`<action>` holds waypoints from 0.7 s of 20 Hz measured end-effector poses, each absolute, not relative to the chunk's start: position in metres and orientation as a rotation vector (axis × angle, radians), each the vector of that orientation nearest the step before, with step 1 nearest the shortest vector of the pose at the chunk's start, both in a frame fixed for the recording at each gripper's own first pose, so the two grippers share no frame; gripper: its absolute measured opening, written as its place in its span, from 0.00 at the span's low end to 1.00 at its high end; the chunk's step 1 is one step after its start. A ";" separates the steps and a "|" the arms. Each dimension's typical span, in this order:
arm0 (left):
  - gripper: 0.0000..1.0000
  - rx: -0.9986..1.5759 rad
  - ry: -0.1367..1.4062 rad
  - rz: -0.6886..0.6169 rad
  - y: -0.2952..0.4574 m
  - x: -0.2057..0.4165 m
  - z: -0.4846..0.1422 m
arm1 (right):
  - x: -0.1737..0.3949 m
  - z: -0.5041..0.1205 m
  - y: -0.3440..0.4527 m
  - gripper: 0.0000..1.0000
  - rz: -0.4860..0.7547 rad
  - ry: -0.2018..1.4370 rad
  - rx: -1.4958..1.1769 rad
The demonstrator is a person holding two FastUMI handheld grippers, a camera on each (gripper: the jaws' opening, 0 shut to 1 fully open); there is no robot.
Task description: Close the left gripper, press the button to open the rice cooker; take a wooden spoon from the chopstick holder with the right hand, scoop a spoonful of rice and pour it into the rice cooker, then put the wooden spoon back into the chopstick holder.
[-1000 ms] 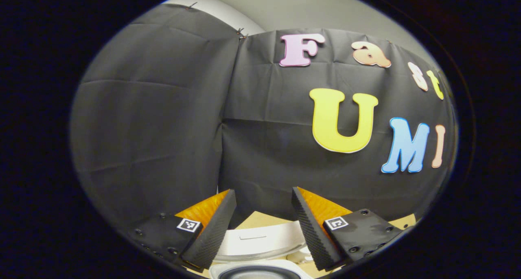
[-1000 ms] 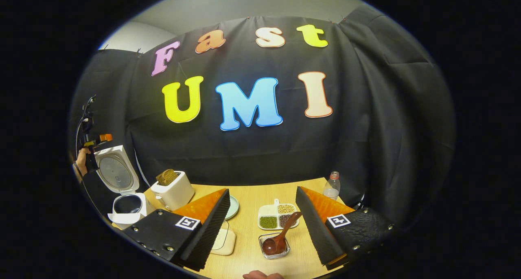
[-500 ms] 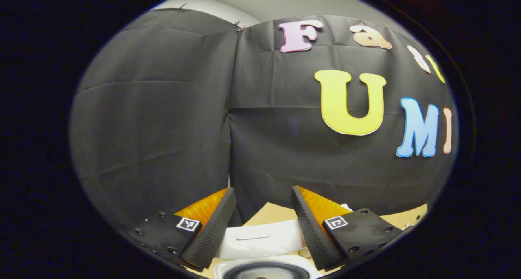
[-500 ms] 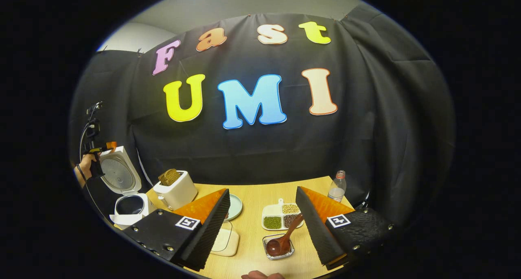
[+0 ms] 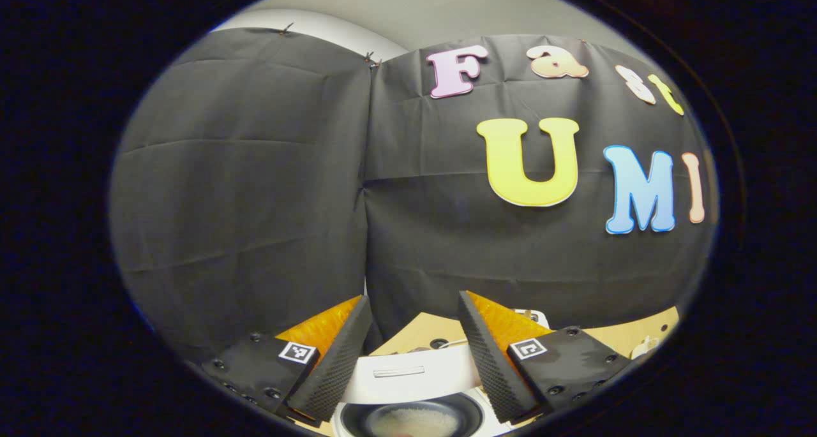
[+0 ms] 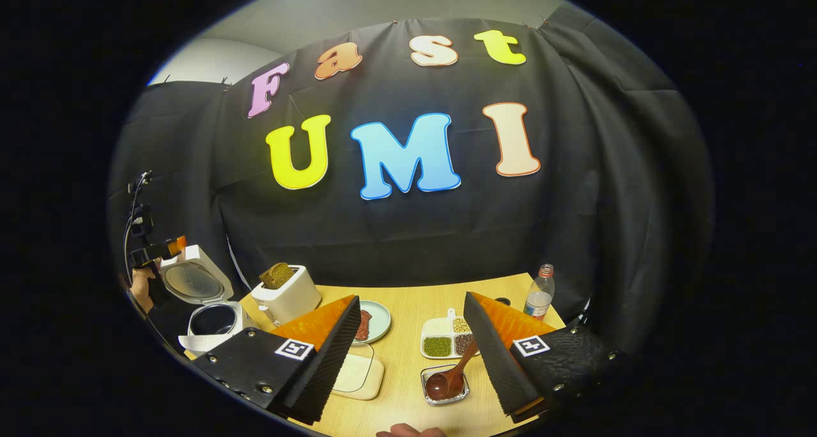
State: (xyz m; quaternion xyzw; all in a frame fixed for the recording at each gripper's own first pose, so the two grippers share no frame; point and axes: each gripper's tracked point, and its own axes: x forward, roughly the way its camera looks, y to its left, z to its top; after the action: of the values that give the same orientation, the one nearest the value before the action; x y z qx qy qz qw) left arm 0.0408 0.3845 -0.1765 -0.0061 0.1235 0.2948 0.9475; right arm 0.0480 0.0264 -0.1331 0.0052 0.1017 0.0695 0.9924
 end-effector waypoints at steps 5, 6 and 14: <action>1.00 0.007 0.254 0.627 0.360 -0.009 -0.204 | 0.045 -0.129 0.031 0.98 0.164 0.193 -0.040; 0.99 -0.032 0.260 0.603 0.350 -0.020 -0.216 | 0.045 -0.127 0.034 0.98 0.172 0.189 -0.040; 0.97 -0.076 0.317 0.547 0.318 -0.044 -0.266 | 0.034 -0.127 0.062 0.98 0.242 0.182 -0.087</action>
State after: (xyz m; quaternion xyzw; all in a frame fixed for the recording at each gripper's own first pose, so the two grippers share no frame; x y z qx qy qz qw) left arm -0.0443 0.3179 -0.2663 -0.0373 0.1556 0.2690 0.9497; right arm 0.0342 0.0618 -0.1270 -0.0432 0.0907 0.1205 0.9876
